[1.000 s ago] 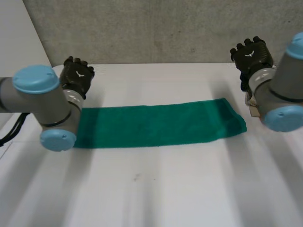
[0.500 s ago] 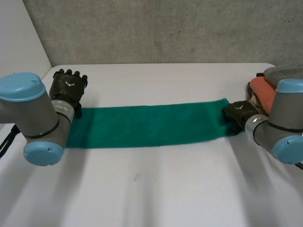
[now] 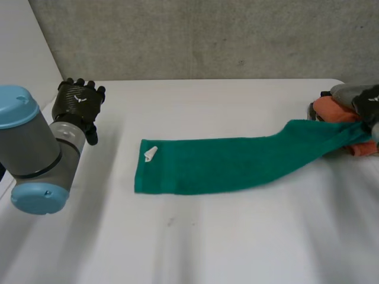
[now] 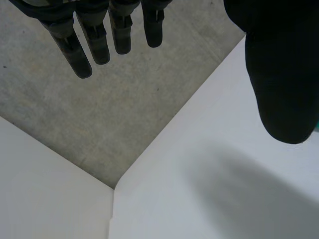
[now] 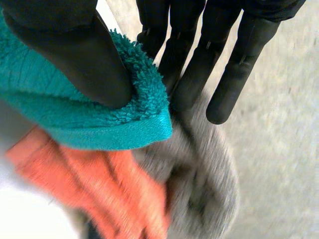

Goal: Fold the laundry.

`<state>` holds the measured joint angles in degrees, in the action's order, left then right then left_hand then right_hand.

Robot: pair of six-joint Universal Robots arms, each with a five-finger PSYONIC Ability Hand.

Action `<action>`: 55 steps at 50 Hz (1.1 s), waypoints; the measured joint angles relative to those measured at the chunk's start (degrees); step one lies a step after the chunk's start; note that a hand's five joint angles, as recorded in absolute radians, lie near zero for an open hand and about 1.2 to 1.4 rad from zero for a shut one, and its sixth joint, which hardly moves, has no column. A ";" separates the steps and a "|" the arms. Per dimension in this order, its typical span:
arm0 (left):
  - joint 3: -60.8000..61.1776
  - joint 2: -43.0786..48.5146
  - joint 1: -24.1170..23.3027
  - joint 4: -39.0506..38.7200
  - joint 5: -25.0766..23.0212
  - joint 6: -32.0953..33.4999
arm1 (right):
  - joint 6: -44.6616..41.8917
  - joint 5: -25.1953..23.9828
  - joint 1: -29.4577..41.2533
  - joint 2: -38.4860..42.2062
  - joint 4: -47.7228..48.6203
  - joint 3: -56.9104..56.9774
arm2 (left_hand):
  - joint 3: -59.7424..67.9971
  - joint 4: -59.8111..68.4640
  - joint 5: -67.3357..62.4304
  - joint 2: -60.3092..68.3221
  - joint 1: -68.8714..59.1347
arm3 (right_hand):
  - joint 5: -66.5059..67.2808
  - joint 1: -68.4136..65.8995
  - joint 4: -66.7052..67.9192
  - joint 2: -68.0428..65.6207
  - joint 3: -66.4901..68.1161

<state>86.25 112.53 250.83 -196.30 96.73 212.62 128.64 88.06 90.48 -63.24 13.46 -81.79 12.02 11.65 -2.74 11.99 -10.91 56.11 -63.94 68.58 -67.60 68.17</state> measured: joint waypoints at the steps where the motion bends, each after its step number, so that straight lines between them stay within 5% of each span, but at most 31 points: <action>1: 0.51 -0.53 0.10 -0.01 -0.34 -0.05 | -0.96 -0.40 1.00 0.39 0.39 0.88 | 0.00 0.00 0.00 0.00 0.00 | 0.00 0.00 0.01 0.00 0.00; 5: 1.95 -2.53 0.76 -0.05 -1.41 -0.24 | -2.74 -4.21 8.92 2.60 3.94 5.01 | 0.00 0.00 0.00 0.00 0.00 | 0.41 0.00 0.05 -0.01 0.15; 14: 4.29 -6.24 2.99 -0.12 -2.01 -1.44 | -3.23 -23.49 30.73 12.08 16.96 10.18 | 0.00 0.00 0.00 0.00 0.00 | 0.54 0.00 0.10 -0.01 0.15; 20: 6.14 -6.44 2.95 -0.28 -2.06 -2.15 | -3.61 -28.85 39.19 20.01 18.22 12.07 | 0.00 0.00 0.00 0.00 0.00 | 0.54 0.00 0.11 -0.01 0.15; 22: 6.55 -6.30 2.80 -0.39 -2.07 -2.23 | -3.94 -28.42 40.53 21.60 17.47 12.60 | 0.00 0.00 0.00 0.00 0.00 | -3.09 4.37 -4.58 4.61 -4.48; 25: 6.82 -6.02 2.56 -0.50 -2.08 -2.26 | -4.33 -26.27 41.45 22.49 16.34 12.98 | 0.00 0.00 0.00 0.00 0.00 | -26.99 27.94 -27.06 28.99 -28.01; 27: 6.32 -5.71 2.16 -0.63 -2.07 -2.26 | -3.56 -21.08 41.50 20.93 15.27 12.74 | 0.00 0.00 0.00 0.00 0.00 | -50.54 49.28 -52.01 52.48 -51.49; 29: 5.73 -5.58 1.78 -0.68 -2.06 -2.25 | -1.47 -17.40 40.95 18.80 14.76 12.09 | 0.00 0.00 0.00 0.00 0.00 | -53.29 51.19 -55.60 55.33 -55.46; 36: 1.09 -4.09 -2.64 -0.77 -1.91 -2.22 | 16.43 -7.75 36.74 8.31 10.31 6.31 | 0.00 0.00 0.00 0.00 0.00 | -53.41 51.21 -56.62 55.66 -56.28; 47: -4.87 3.97 -11.69 -0.55 -1.64 -2.44 | 28.27 -7.23 29.59 5.43 -3.02 -1.70 | 0.00 0.00 0.00 0.00 0.00 | -53.42 51.21 -56.62 55.66 -56.28; 51: -6.49 7.96 -14.31 -0.23 -1.45 -2.79 | 27.99 -7.08 27.43 7.38 -3.69 -2.96 | 0.00 0.00 0.00 0.00 0.00 | -41.51 38.97 -43.66 42.64 -43.19; 54: -7.23 10.51 -15.61 -0.07 -1.32 -3.12 | 27.70 -6.68 26.27 8.22 -2.70 -3.52 | 0.00 0.00 0.00 0.00 0.00 | -14.12 10.37 -16.59 13.61 -14.99; 55: -7.23 10.51 -15.61 -0.07 -1.32 -3.12 | 27.70 -6.68 26.27 8.22 -2.70 -3.52 | 0.00 0.00 0.00 0.00 0.00 | -14.12 10.37 -16.59 13.61 -14.99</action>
<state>79.02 123.04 235.22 -196.37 95.41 209.51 156.34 81.39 116.75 -55.02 10.76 -85.31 12.02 11.65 -2.74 11.99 -10.91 41.99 -53.57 51.99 -53.99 53.18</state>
